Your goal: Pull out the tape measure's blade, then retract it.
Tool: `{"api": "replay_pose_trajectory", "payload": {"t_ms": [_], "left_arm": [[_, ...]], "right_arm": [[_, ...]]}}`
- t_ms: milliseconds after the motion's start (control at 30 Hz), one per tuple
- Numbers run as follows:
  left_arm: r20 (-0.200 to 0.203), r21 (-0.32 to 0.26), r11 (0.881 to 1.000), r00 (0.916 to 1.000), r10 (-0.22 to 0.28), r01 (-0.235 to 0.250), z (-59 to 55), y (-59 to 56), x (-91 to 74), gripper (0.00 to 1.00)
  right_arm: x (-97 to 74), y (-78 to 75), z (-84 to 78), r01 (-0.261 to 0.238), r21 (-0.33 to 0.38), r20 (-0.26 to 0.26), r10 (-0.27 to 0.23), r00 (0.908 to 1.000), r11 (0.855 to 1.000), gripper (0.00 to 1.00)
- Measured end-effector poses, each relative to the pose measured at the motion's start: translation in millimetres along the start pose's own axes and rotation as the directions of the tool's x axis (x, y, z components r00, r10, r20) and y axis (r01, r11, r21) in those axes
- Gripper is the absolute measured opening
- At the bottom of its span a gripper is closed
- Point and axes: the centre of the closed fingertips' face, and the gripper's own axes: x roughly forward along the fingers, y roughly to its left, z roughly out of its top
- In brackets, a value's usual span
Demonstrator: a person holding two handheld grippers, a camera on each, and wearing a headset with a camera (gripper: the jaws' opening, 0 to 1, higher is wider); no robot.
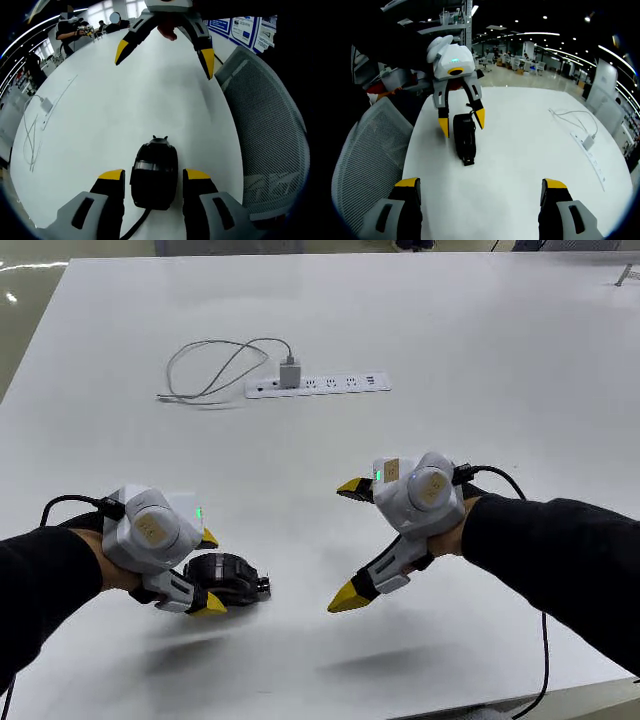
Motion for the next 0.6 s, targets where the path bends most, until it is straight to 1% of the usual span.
{"api": "replay_pose_trajectory", "payload": {"t_ms": [67, 133, 200, 233, 300, 333, 400, 600], "left_arm": [[0.006, 0.009, 1.000, 0.9999, 0.014, -0.014, 2.1, 0.6, 0.4, 0.38], [0.013, 0.006, 1.000, 0.9999, 0.010, -0.010, 3.0, 1.8, 1.0, 0.34], [0.010, 0.018, 1.000, 0.9998, 0.016, -0.016, 2.8, 3.4, 1.8, 0.31], [0.009, 0.021, 1.000, 0.9999, 0.012, -0.012, 2.6, 2.8, 2.3, 0.31], [0.002, 0.034, 0.999, 0.9999, 0.012, -0.012, 2.3, 2.3, 2.6, 0.31], [-0.013, 0.050, 0.999, 0.9999, 0.011, -0.010, 1.8, 1.5, 3.0, 0.30], [-0.023, 0.054, 0.999, 0.9997, 0.008, -0.006, 1.9, 1.5, 4.0, 0.30], [-0.020, 0.051, 0.999, 0.9998, 0.008, -0.007, 1.8, 0.9, 4.7, 0.30]], "right_arm": [[1.2, 1.2, -0.2, -0.006, -0.007, -0.003, 0.006, 1.0000, 1.000, 0.99], [2.2, 2.0, -1.0, -0.009, -0.016, -0.010, 0.009, 0.9999, 1.000, 0.99], [3.1, 2.4, -1.4, -0.013, -0.023, -0.014, 0.012, 0.9998, 1.000, 0.99], [3.5, 2.1, -1.4, -0.013, -0.026, -0.015, 0.013, 0.9998, 1.000, 0.99], [3.4, 1.5, -1.0, -0.013, -0.031, -0.016, 0.012, 0.9998, 0.999, 0.94], [3.9, 0.9, -0.1, -0.010, -0.035, -0.012, 0.010, 0.9999, 0.999, 0.94], [4.8, 0.8, 1.4, -0.011, -0.027, -0.007, 0.011, 0.9999, 1.000, 0.95], [10.8, 2.3, 2.4, -0.017, -0.059, -0.012, 0.016, 0.9998, 0.998, 0.90]]}}
